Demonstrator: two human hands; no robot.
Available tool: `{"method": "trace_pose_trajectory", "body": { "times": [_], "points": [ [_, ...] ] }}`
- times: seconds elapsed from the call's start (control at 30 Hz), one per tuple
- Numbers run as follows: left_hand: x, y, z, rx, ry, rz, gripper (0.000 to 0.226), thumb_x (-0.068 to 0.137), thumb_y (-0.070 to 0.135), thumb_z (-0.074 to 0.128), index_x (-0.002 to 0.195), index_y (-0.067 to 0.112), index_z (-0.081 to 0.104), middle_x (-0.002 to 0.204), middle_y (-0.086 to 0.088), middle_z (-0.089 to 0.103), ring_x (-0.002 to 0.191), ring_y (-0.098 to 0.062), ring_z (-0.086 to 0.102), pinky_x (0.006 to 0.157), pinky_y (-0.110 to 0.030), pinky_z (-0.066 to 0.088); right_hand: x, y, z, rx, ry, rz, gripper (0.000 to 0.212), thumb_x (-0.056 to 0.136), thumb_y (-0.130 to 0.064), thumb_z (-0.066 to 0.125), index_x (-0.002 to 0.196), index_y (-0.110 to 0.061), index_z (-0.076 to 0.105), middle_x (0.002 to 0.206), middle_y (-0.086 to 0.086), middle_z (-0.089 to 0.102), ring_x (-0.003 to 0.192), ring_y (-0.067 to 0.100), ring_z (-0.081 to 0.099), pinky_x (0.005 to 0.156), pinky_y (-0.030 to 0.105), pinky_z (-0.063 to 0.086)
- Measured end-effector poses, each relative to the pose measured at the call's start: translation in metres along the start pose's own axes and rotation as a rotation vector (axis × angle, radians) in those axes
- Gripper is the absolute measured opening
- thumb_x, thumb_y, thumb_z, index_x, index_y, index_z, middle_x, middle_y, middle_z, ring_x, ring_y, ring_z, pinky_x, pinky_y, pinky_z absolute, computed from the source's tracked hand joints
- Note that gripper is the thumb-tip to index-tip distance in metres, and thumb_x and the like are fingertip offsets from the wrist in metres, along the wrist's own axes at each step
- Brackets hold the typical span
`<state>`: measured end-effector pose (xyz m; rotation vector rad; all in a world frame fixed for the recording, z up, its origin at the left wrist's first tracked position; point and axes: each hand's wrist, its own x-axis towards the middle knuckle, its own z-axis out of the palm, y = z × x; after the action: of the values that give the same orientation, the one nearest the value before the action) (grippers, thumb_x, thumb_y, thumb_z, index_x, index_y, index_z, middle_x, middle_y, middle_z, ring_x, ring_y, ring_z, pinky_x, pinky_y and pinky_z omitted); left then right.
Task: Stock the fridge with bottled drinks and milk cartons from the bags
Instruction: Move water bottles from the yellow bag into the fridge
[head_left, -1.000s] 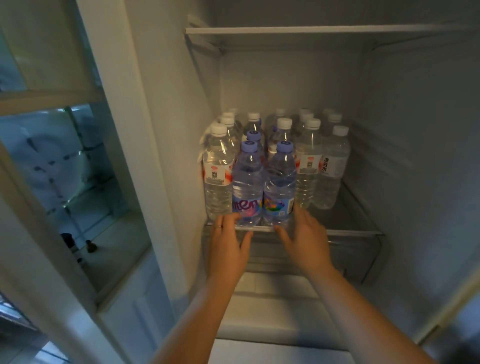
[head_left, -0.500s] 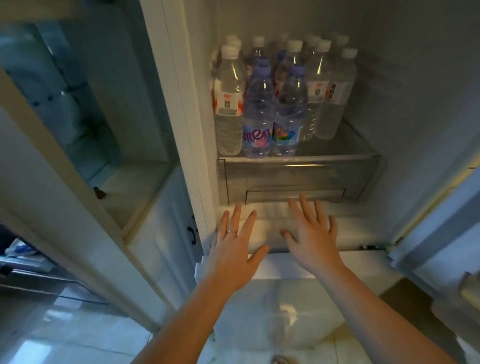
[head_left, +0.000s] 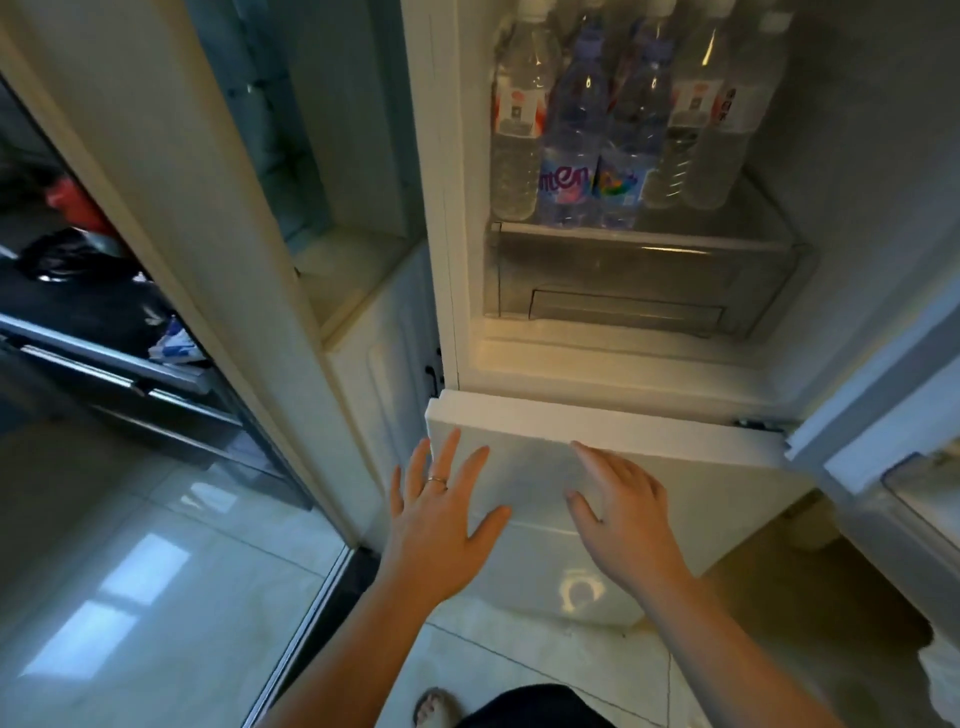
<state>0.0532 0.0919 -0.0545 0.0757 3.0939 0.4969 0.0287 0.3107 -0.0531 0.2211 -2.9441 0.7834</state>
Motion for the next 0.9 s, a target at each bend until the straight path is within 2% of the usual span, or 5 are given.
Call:
{"method": "trace_pose_trajectory", "body": {
  "times": [0.23, 0.33, 0.43, 0.57, 0.9],
  "points": [
    [-0.103, 0.022, 0.024, -0.031, 0.038, -0.229, 0.076, 0.084, 0.08, 0.018, 0.152, 0.044, 0.018, 0.165, 0.011, 0.005, 0.152, -0.022, -0.008, 0.12, -0.052, -0.003, -0.068, 0.012, 0.005, -0.018, -0.133, -0.13, 0.053, 0.094, -0.042, 0.045, 0.145, -0.029, 0.04, 0.143, -0.007, 0.048, 0.134, 0.017, 0.037, 0.112, 0.039, 0.022],
    [-0.149, 0.035, 0.037, -0.026, 0.007, -0.31, 0.072, 0.088, 0.076, 0.024, 0.152, 0.044, 0.018, 0.165, 0.01, 0.006, 0.152, -0.023, -0.008, 0.12, -0.052, -0.003, -0.104, 0.017, 0.005, -0.046, -0.208, -0.168, 0.052, 0.096, -0.04, 0.047, 0.146, -0.028, 0.039, 0.146, -0.008, 0.043, 0.136, 0.016, 0.031, 0.114, 0.039, 0.018],
    [-0.192, 0.048, 0.046, -0.007, -0.031, -0.388, 0.078, 0.084, 0.08, 0.016, 0.153, 0.044, 0.015, 0.165, 0.009, 0.004, 0.152, -0.022, -0.009, 0.121, -0.052, -0.003, -0.136, 0.018, 0.003, -0.054, -0.286, -0.222, 0.053, 0.096, -0.04, 0.046, 0.147, -0.03, 0.036, 0.149, -0.012, 0.038, 0.138, 0.013, 0.026, 0.116, 0.038, 0.015],
    [-0.241, 0.062, 0.052, -0.03, -0.071, -0.506, 0.071, 0.091, 0.073, 0.026, 0.154, 0.042, 0.013, 0.166, 0.007, 0.001, 0.152, -0.022, -0.01, 0.121, -0.053, -0.004, -0.172, 0.022, -0.001, -0.115, -0.347, -0.311, 0.057, 0.092, -0.047, 0.034, 0.147, -0.032, 0.036, 0.15, -0.013, 0.035, 0.14, 0.013, 0.024, 0.116, 0.044, 0.016],
    [-0.338, 0.102, 0.054, -0.033, -0.08, -0.543, 0.07, 0.092, 0.071, 0.026, 0.154, 0.043, 0.01, 0.166, 0.009, -0.002, 0.152, -0.022, -0.013, 0.122, -0.054, -0.004, -0.258, 0.034, -0.017, -0.164, -0.375, -0.408, 0.055, 0.098, -0.044, 0.041, 0.15, -0.035, 0.028, 0.155, -0.012, 0.027, 0.145, 0.013, 0.016, 0.118, 0.042, 0.008]
  ]
}}
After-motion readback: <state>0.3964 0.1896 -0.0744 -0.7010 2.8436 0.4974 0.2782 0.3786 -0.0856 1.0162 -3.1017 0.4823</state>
